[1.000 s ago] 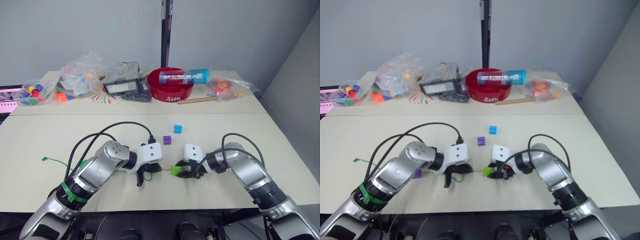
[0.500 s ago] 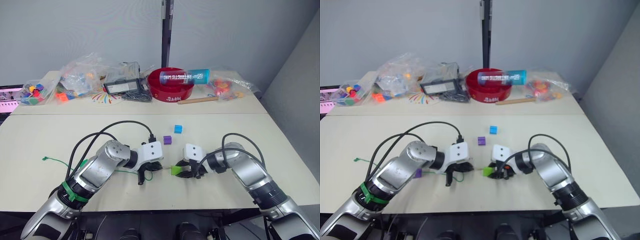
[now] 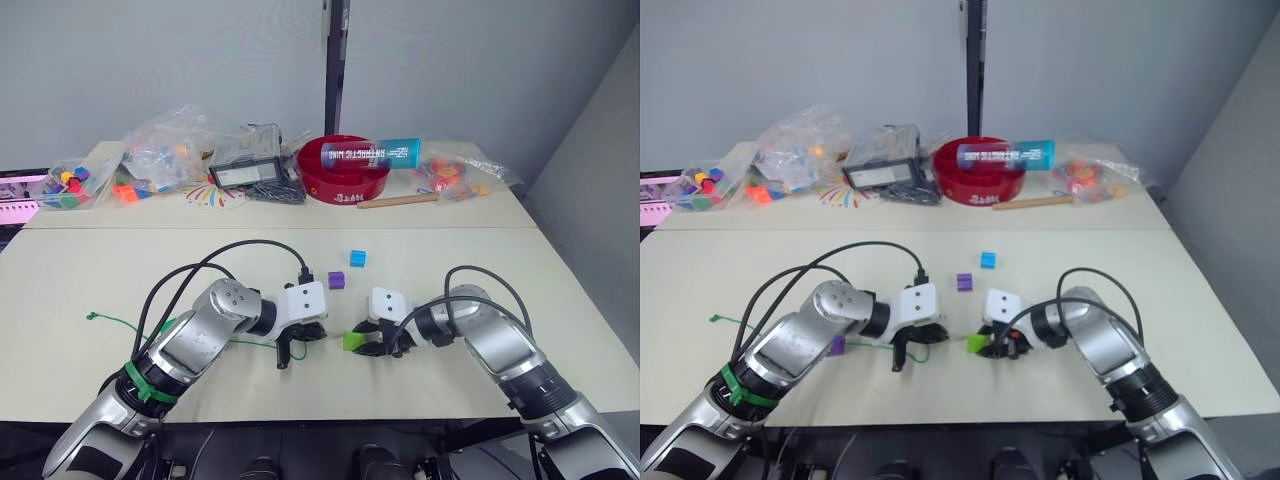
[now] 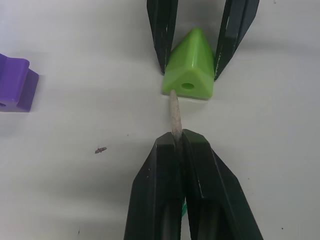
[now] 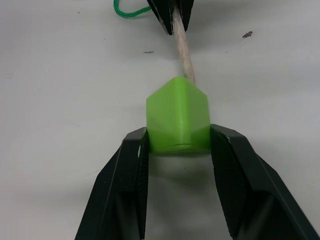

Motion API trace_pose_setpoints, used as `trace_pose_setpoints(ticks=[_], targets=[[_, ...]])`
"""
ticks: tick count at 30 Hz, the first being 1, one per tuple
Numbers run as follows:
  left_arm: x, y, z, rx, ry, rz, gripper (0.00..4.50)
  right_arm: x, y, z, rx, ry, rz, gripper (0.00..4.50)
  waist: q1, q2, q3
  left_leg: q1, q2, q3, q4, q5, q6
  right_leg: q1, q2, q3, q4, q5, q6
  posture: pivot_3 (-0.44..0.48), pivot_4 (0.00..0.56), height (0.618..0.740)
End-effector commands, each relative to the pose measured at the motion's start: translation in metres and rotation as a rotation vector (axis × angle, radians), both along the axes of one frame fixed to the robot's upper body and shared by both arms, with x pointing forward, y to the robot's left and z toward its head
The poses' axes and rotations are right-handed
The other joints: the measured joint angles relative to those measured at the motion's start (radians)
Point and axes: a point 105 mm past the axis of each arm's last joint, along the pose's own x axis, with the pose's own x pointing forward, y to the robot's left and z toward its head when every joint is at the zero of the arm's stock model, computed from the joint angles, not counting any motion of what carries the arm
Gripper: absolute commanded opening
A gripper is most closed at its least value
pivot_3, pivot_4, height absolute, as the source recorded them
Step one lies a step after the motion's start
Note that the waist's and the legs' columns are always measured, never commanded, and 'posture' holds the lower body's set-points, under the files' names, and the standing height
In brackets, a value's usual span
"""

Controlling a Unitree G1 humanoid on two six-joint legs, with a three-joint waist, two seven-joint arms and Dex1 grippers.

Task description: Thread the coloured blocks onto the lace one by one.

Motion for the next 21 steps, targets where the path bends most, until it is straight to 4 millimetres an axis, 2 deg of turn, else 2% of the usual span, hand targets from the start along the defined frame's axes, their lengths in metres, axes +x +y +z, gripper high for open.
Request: trace_pose_setpoints(ticks=[1, 8, 21], targets=[[-0.0091, -0.0168, 0.0178, -0.052, -0.052, -0.099, 0.00, -0.0082, 0.0001, -0.0222, -0.061, 0.061, -0.001, 1.32, 0.000, 0.000, 0.000, 0.000, 0.000, 0.000, 0.000, 0.000, 0.000, 0.000, 0.000, 0.000, 0.000, 0.000, 0.000, 0.000, 0.150, 0.731], [-0.0125, -0.0175, 0.0181, -0.051, -0.037, -0.112, 0.00, -0.0063, 0.0010, -0.0228, -0.062, 0.064, -0.012, 1.32, 0.000, 0.000, 0.000, 0.000, 0.000, 0.000, 0.000, 0.000, 0.000, 0.000, 0.000, 0.000, 0.000, 0.000, 0.000, 0.000, 0.150, 0.731], [-0.0083, -0.0208, 0.0182, -0.061, -0.047, -0.094, 0.00, -0.0154, 0.0057, -0.0241, -0.058, 0.086, 0.002, 1.32, 0.001, 0.000, 0.000, 0.000, 0.000, 0.000, 0.000, 0.000, 0.000, 0.001, 0.000, 0.000, 0.000, 0.000, 0.000, 0.000, 0.150, 0.731]])
